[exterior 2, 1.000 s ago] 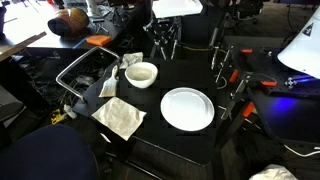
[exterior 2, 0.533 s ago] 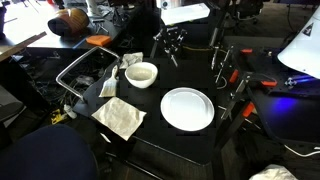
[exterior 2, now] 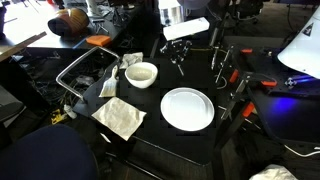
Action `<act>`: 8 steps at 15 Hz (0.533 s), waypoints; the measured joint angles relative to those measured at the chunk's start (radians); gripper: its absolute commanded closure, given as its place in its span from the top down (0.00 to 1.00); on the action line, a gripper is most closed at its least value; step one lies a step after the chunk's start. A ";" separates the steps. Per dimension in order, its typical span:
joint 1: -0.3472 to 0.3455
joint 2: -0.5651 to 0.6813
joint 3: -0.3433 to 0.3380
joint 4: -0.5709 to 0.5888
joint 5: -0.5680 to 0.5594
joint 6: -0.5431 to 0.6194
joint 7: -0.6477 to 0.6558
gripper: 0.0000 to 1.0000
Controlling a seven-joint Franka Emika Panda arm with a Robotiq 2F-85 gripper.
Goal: Take the marker out of the bowl and put it on the table
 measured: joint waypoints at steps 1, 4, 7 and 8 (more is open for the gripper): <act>0.000 0.016 0.000 0.008 0.012 0.005 0.000 0.03; -0.004 0.058 0.008 0.028 0.056 0.044 0.000 0.03; -0.012 0.094 0.026 0.044 0.100 0.106 0.000 0.37; -0.013 0.104 0.032 0.048 0.115 0.123 0.000 0.38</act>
